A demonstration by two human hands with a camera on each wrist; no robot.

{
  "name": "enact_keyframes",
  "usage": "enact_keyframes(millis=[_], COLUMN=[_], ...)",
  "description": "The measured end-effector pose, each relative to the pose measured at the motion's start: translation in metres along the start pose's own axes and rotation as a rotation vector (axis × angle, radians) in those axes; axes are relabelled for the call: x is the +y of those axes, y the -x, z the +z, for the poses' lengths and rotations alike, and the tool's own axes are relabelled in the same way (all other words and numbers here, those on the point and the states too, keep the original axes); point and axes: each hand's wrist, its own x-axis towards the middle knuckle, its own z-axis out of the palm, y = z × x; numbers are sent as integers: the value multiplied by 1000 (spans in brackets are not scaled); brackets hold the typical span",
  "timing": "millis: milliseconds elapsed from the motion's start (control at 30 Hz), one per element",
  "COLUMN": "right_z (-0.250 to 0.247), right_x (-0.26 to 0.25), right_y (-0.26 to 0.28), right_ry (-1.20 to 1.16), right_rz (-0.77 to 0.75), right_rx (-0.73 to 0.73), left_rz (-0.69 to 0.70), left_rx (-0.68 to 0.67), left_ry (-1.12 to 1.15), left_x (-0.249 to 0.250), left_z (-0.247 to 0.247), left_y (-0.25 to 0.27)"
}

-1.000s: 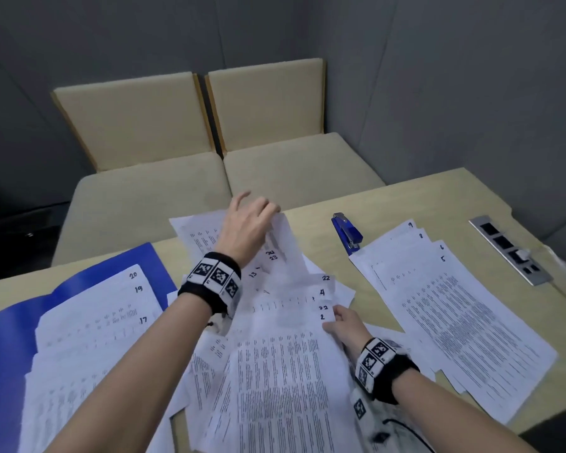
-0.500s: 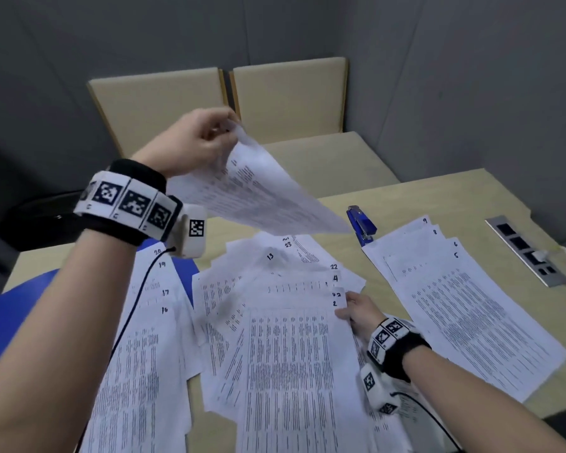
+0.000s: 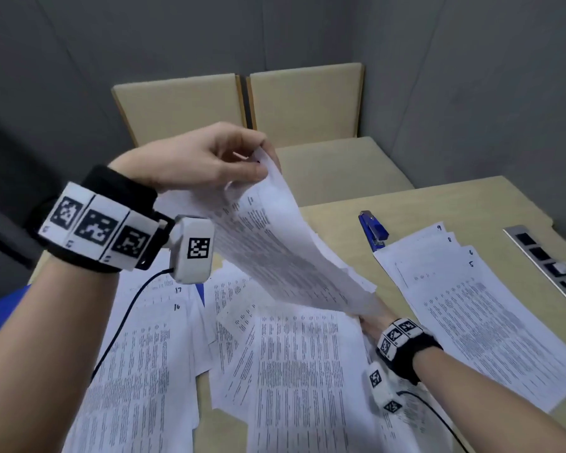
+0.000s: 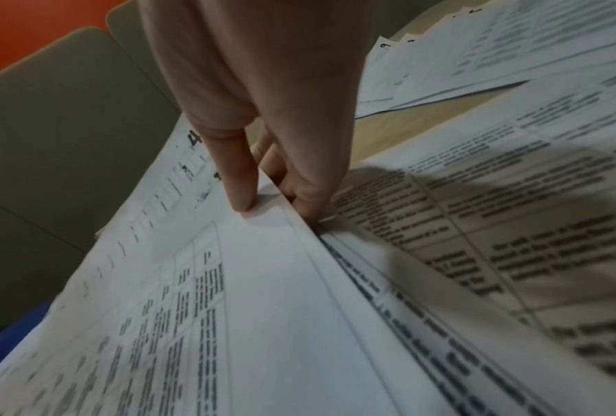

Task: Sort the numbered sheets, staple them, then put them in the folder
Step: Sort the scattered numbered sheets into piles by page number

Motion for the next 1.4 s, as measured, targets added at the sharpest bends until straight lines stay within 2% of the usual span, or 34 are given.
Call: enact_keyframes(millis=[133,267,367,433,533,633,800,967,1033,1100,1233,1400], right_z=[0,0,-4,-7,-7,-8,-6,-1,0,2,6,9], right_x=[-2,-1,1,4,6,8,5,3,2,1,0,1], right_y=[2,2,1,-2,-7,-13,-15,-21,-21,-21,-19,-22], right_ry=[-23,-85,-108,-116,-108,-101,-108,-148,-157,-171,-200,-227], right_rz=[-14,-31,-38,-34,-19,-15,10,11,13,9,-9,8], right_rx=[-41,-23,1,18,18,8,24,39,35,31,28,48], left_rz=[-27,-123,-204,-273,-272,-246,-275,-456,-477,-435,-280,-194], left_rx=[-205,-416,-598,-651,-575,-454,-223,-199,-151,-118,-161,-89], left_ry=[105,127,-51,-168,-292,-320,-250,-146,-103,-149,-375,-403], left_x=[-1,-37,-76,-90,-97,-106,-129,-162,-167,-168,-162,-151], left_z=[5,50,106,149,206,240,256,264,266,270,285,296], left_y=[3,-35,-71,-88,-99,-109,-119,-105,-100,-99,-102,-112])
